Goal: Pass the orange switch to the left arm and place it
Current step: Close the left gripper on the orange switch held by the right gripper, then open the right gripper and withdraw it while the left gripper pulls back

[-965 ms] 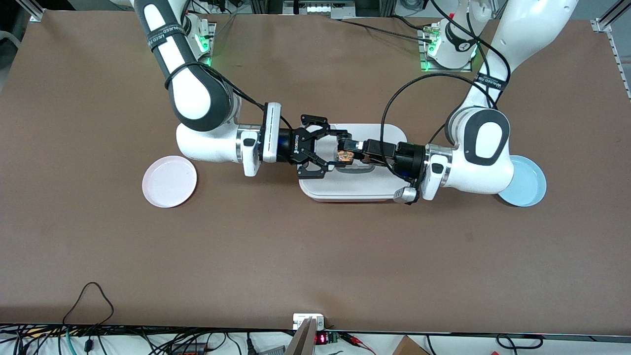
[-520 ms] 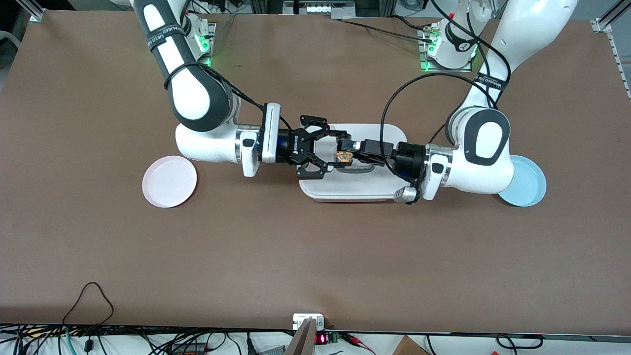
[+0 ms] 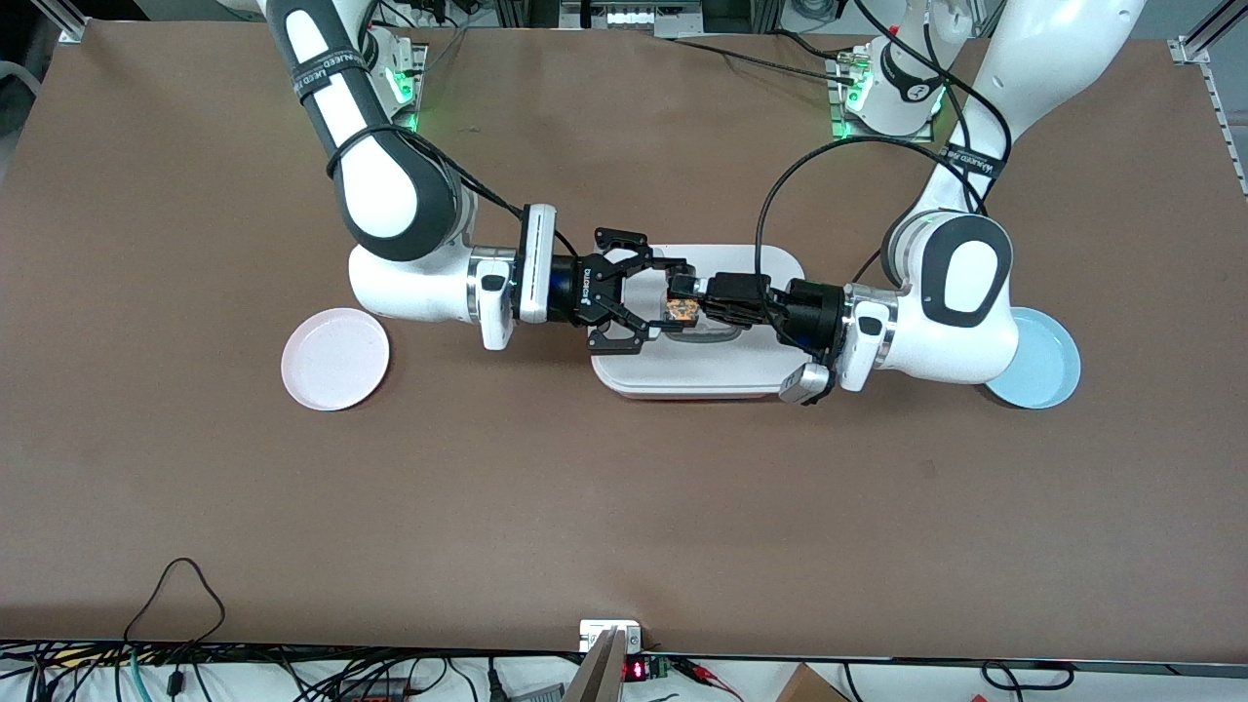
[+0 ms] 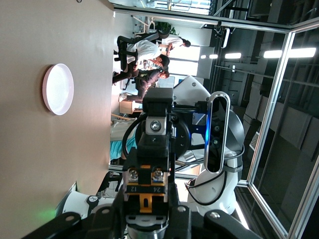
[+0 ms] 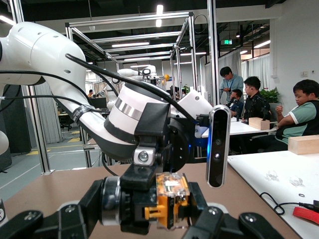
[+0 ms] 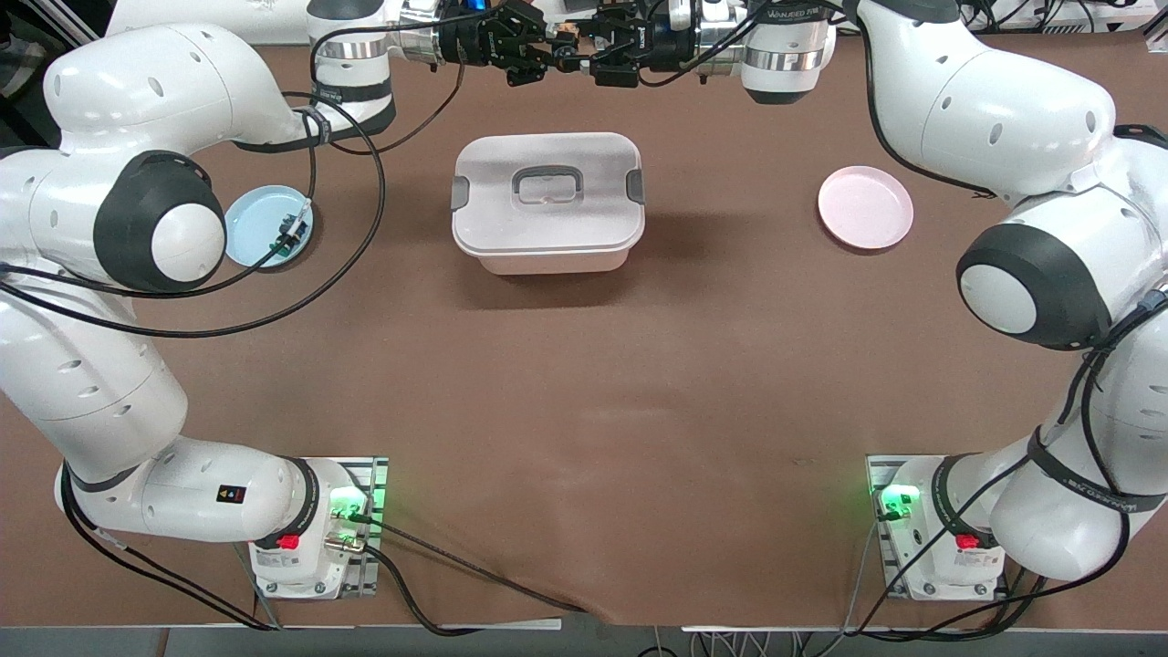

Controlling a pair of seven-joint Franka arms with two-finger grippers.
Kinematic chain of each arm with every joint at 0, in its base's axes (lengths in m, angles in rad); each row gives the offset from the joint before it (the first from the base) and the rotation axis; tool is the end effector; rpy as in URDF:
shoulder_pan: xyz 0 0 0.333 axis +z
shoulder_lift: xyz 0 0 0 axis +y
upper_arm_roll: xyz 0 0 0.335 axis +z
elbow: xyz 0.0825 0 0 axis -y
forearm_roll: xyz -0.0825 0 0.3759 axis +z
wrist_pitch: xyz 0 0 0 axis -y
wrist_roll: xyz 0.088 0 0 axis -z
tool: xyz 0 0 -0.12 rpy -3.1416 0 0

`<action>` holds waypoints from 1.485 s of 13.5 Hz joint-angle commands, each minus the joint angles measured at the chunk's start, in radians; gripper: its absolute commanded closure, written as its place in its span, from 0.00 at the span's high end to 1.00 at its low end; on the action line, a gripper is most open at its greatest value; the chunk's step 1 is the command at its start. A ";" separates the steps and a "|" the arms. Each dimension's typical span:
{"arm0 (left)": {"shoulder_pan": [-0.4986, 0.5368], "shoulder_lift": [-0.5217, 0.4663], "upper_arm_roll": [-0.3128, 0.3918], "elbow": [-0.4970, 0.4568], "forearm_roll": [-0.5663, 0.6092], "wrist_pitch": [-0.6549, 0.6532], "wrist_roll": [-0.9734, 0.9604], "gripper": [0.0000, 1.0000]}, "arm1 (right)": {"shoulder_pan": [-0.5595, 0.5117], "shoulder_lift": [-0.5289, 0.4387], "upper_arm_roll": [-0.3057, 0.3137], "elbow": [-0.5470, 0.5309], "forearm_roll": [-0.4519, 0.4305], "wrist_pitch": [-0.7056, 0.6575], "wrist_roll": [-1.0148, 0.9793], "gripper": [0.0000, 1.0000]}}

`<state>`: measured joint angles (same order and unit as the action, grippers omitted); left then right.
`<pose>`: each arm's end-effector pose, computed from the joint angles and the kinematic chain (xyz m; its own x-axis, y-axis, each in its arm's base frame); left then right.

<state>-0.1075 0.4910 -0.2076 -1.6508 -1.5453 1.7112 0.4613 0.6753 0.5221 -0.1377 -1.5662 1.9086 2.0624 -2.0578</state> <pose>0.6200 -0.2893 0.4134 0.9774 -0.1840 -0.1039 0.1023 -0.0185 0.9946 0.5874 0.4433 0.4187 0.0817 0.0316 0.9962 0.9961 -0.0353 -0.0806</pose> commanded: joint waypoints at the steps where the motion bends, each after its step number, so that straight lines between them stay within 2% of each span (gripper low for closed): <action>1: 0.011 -0.025 0.001 -0.029 -0.016 -0.030 0.016 0.08 | 0.003 0.007 -0.005 0.026 0.015 0.010 0.001 0.01; 2: 0.011 -0.023 0.001 -0.029 -0.016 -0.039 0.011 0.02 | 0.003 0.009 -0.005 0.026 0.013 0.010 0.002 0.01; 3: 0.011 -0.023 -0.001 -0.029 -0.016 -0.041 0.013 0.00 | 0.003 0.009 -0.005 0.025 0.013 0.010 0.002 0.02; 8: 0.011 -0.022 0.001 -0.027 -0.016 -0.044 0.016 0.00 | -0.019 0.007 -0.008 0.026 0.007 -0.002 0.007 0.05; 9: 0.011 -0.022 0.001 -0.027 -0.016 -0.044 0.017 0.00 | -0.031 0.004 -0.008 0.025 0.004 -0.002 0.010 0.16; 10: 0.009 -0.020 -0.001 -0.026 -0.016 -0.044 0.019 0.00 | -0.045 -0.001 -0.008 0.025 -0.006 -0.002 0.013 0.99; 13: 0.009 -0.020 0.001 -0.021 -0.029 -0.044 0.017 0.00 | -0.095 -0.005 -0.010 0.025 -0.038 -0.066 0.021 1.00; 16: 0.011 -0.020 0.001 -0.021 -0.030 -0.045 0.019 0.00 | -0.178 -0.031 -0.010 0.026 -0.170 -0.177 0.077 1.00; 20: 0.054 -0.016 0.002 -0.027 -0.021 -0.106 0.022 0.00 | -0.310 -0.066 -0.010 0.017 -0.310 -0.410 0.090 1.00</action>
<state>-0.0856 0.4911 -0.2050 -1.6519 -1.5520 1.6425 0.4615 0.4181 0.4871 -0.1589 -1.5420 1.6615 1.7281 -1.9907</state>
